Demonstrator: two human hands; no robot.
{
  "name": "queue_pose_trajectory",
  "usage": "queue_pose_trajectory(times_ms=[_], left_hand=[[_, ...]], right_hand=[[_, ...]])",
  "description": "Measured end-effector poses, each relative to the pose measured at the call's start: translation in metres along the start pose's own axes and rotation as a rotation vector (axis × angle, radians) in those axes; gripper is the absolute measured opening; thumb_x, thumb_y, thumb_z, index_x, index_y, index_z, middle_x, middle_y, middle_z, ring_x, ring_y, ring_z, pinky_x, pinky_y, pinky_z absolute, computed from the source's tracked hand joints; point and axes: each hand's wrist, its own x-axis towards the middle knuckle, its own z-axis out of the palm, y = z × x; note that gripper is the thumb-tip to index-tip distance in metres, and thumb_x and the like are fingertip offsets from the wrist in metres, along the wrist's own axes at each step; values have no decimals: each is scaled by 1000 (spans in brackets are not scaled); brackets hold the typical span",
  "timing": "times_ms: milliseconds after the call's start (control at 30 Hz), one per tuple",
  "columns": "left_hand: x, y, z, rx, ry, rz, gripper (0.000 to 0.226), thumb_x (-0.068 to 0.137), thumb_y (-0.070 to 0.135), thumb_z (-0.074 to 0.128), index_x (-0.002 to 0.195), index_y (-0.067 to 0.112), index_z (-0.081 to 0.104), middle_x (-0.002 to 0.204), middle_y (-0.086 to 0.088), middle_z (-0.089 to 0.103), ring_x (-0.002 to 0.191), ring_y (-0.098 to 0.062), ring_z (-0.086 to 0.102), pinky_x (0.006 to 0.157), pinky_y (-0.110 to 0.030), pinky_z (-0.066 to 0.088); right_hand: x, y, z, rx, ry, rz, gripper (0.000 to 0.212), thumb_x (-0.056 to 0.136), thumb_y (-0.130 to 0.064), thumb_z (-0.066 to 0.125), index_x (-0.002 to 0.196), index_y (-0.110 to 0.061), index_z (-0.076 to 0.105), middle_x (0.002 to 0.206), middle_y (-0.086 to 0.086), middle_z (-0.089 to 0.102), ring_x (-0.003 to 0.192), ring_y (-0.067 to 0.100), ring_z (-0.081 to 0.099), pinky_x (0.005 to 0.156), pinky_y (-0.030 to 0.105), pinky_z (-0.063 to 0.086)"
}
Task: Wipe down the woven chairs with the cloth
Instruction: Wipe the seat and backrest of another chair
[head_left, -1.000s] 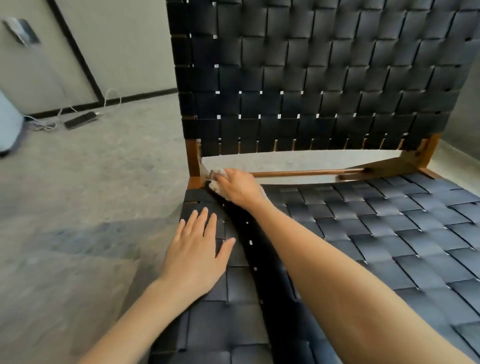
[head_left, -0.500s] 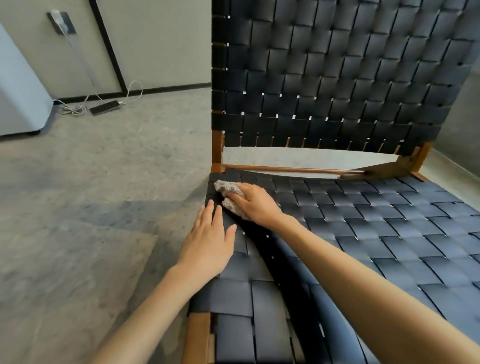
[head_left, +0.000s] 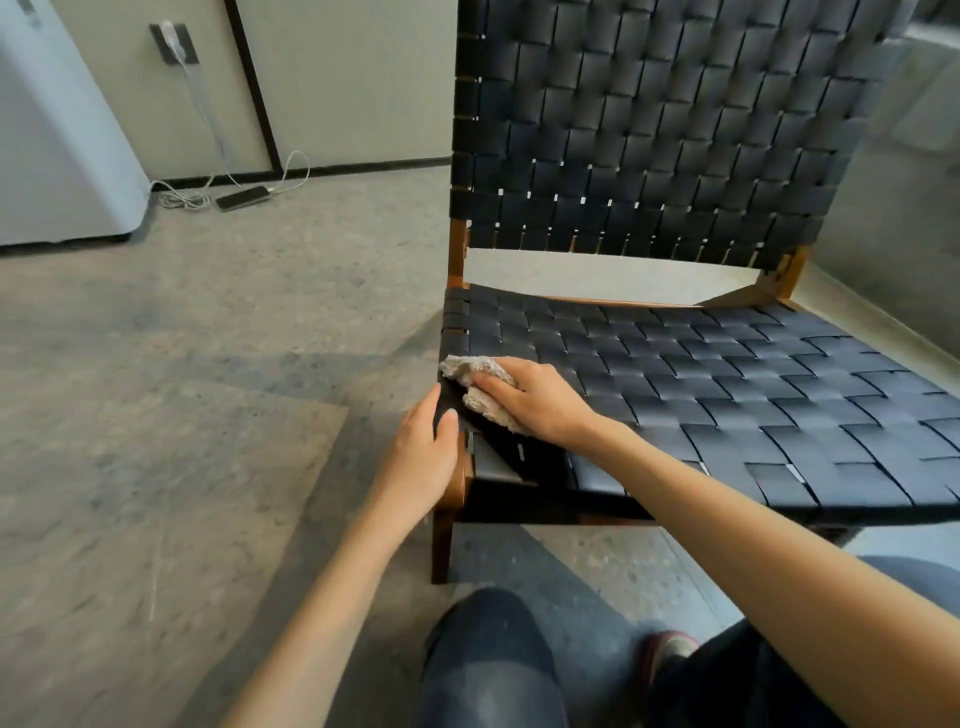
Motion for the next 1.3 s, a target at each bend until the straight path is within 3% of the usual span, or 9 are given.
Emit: queue_pose_trajectory(times_ms=[100,200,367,500,633,733,867,1100,1300], left_hand=[[-13,-10,-9,-164,41,2,40,102,22,35,141,20,42,144,3,44,133,-11,37,105,-21,24],[-22,-22,-19,-243,20,14,35,101,17,40,133,21,52,129,6,57,121,-10,51,104,-26,38],[-39,-34,-34,-401,-8,-12,30,99,7,42,109,25,64,92,22,68,91,4,65,70,-7,48],[-47,-42,-47,-488,32,-37,32,99,5,40,106,23,64,97,13,69,89,1,66,67,-8,48],[-52,-46,-53,-519,61,-70,31,99,9,42,102,31,63,99,13,68,90,-2,65,72,-14,47],[-53,-47,-54,-526,67,-94,30,99,11,43,101,35,60,100,15,66,85,2,65,69,-14,49],[-55,-46,-51,-556,52,-116,28,100,11,41,109,28,62,106,12,67,92,-5,65,79,-20,48],[-54,-37,-48,-598,97,-141,27,100,12,40,102,30,60,107,10,65,96,-11,63,89,-28,46],[-52,-22,-43,-580,143,-77,27,100,9,38,108,25,59,115,3,63,99,-9,60,89,-25,47]], right_hand=[[-21,-16,3,10,-8,-21,29,98,-36,48,118,-22,66,100,-13,64,82,1,58,78,27,48],[-38,-28,9,-12,-12,-67,29,98,-35,49,115,-19,67,110,-7,67,92,5,59,83,28,47],[-67,-40,30,-255,61,-241,36,98,-42,48,129,-28,59,139,-7,51,126,10,41,106,23,26],[-78,-45,37,-429,52,-322,47,101,-41,22,142,-34,44,153,-8,32,142,15,21,118,37,10],[-69,-42,25,-596,-42,-527,53,100,-34,36,151,-26,24,157,1,27,144,23,24,118,46,17],[-57,-36,18,-756,-95,-726,58,95,-46,51,146,-24,38,153,3,35,138,30,36,112,49,31],[-51,-26,31,-879,12,-803,38,85,-39,66,121,-25,67,137,4,55,114,40,56,82,50,50],[-70,-26,63,-873,368,-590,19,84,-26,70,102,-21,73,118,1,67,85,31,62,59,37,52],[-71,-31,50,-772,283,-590,35,73,-26,81,107,-23,72,117,-3,68,79,26,61,54,29,46]])
